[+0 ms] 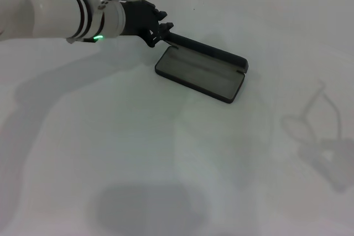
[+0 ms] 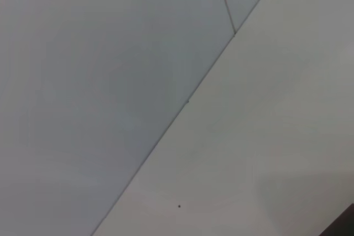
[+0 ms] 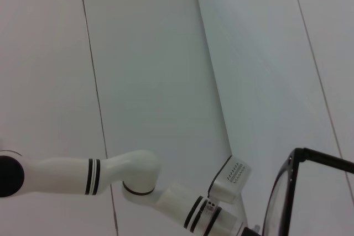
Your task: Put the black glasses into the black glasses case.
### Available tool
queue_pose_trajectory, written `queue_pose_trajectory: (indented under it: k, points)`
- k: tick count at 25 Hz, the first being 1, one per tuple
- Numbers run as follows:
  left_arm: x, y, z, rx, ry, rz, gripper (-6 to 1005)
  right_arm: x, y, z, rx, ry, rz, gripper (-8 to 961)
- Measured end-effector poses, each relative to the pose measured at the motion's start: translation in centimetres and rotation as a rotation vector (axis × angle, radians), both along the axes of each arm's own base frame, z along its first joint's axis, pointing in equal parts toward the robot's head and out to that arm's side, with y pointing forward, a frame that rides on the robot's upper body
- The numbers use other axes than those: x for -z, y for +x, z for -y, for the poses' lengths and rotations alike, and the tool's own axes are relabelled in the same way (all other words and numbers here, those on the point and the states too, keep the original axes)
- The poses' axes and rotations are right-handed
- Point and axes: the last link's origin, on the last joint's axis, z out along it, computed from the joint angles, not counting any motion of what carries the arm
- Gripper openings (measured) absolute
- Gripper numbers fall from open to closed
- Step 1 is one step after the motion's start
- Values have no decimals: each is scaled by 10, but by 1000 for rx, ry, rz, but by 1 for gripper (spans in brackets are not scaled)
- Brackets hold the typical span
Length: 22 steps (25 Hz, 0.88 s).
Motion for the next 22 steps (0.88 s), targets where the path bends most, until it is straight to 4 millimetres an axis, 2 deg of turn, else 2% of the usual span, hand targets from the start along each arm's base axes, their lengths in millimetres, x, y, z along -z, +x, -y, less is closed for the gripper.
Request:
queue_pose_trajectory:
  k: [15, 22]
  points:
    - [4, 1, 6, 0, -22, 13, 264, -1, 1, 2, 2, 0, 4, 119]
    - [-7, -2, 13, 14, -3, 31, 265, -2, 1, 0, -3, 2, 7, 119]
